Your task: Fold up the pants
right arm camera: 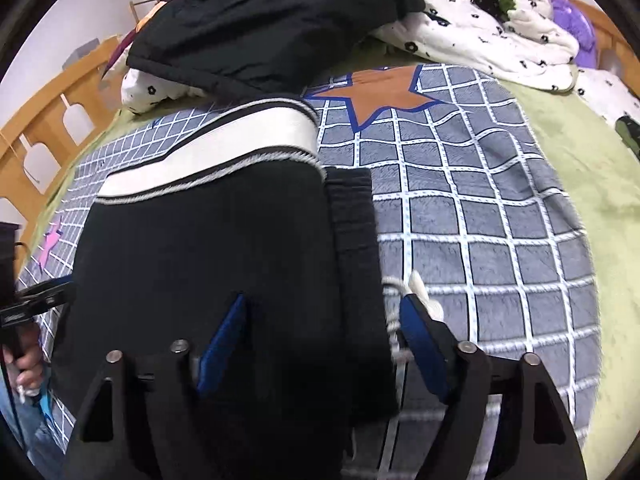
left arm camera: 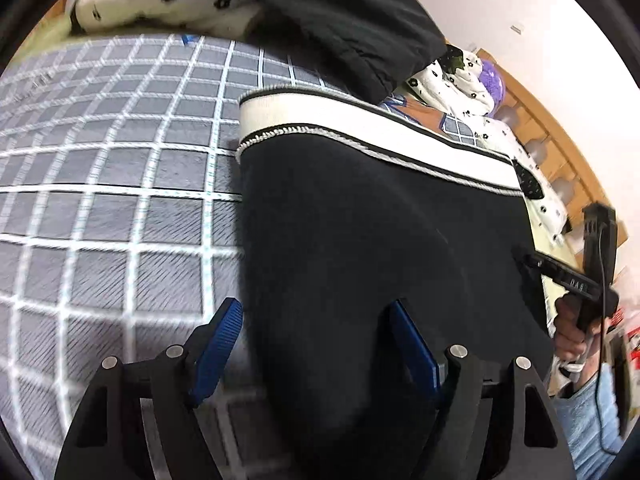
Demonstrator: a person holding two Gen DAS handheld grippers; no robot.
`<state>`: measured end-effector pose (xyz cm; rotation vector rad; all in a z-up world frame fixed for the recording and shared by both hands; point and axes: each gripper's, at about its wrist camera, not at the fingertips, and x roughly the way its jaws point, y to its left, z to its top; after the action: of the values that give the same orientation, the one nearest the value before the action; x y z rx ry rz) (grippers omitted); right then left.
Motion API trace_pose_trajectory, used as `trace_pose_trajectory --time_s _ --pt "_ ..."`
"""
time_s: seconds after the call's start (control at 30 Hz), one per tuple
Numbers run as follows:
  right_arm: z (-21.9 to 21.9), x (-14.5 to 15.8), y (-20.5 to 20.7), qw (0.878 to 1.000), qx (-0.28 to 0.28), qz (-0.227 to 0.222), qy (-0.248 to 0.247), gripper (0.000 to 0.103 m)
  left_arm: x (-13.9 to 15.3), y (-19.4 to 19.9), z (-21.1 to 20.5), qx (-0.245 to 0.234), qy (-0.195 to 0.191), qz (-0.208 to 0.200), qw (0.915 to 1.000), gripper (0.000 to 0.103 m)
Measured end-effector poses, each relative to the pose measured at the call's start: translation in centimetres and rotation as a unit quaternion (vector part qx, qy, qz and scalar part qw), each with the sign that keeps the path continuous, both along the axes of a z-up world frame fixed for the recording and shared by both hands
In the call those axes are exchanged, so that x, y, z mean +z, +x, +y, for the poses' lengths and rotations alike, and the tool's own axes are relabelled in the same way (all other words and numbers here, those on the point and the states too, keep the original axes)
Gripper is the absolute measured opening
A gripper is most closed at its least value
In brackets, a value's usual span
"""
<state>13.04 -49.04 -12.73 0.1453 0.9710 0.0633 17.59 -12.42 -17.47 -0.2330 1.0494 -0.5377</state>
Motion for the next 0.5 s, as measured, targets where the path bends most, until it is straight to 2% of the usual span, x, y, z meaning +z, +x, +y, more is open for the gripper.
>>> trace_pose_trajectory --time_s 0.07,0.17,0.23,0.3,0.33,0.37,0.4,0.47,0.5 --pt "-0.3 -0.3 0.7 1.0 0.007 0.001 0.007 0.077 -0.4 0.6 -0.2 0.0 -0.015 -0.001 0.9999 0.068" --pt "0.2 -1.0 1.5 1.0 0.024 0.005 0.009 0.077 -0.8 1.6 -0.5 0.011 -0.046 0.019 0.9987 0.061" --pt "0.3 -1.3 2.0 0.999 0.035 0.013 0.022 0.076 -0.8 2.0 -0.4 0.02 -0.065 0.041 0.9969 0.05" --pt "0.1 -1.7 2.5 0.997 0.039 0.033 0.054 0.074 0.2 1.7 -0.2 0.019 -0.071 0.035 0.9967 0.024" --pt "-0.2 -1.5 2.4 0.996 0.041 0.039 0.066 0.068 1.1 1.4 -0.2 0.015 -0.067 0.021 0.9974 0.016" --pt "-0.4 -1.2 2.2 0.995 0.044 0.041 0.076 0.058 1.8 1.4 -0.1 0.01 -0.065 0.014 0.9977 0.014" --pt "-0.7 -0.8 1.9 0.994 0.044 0.041 0.091 0.054 2.4 1.3 0.1 0.007 -0.071 0.007 0.9974 0.012" --pt "-1.0 0.3 1.0 0.994 0.023 0.027 0.105 0.034 3.1 0.9 0.5 0.001 -0.084 -0.001 0.9965 0.011" --pt "-0.7 1.0 0.5 0.994 0.014 0.019 0.108 0.031 3.4 0.9 0.7 0.0 -0.085 -0.004 0.9964 0.01"
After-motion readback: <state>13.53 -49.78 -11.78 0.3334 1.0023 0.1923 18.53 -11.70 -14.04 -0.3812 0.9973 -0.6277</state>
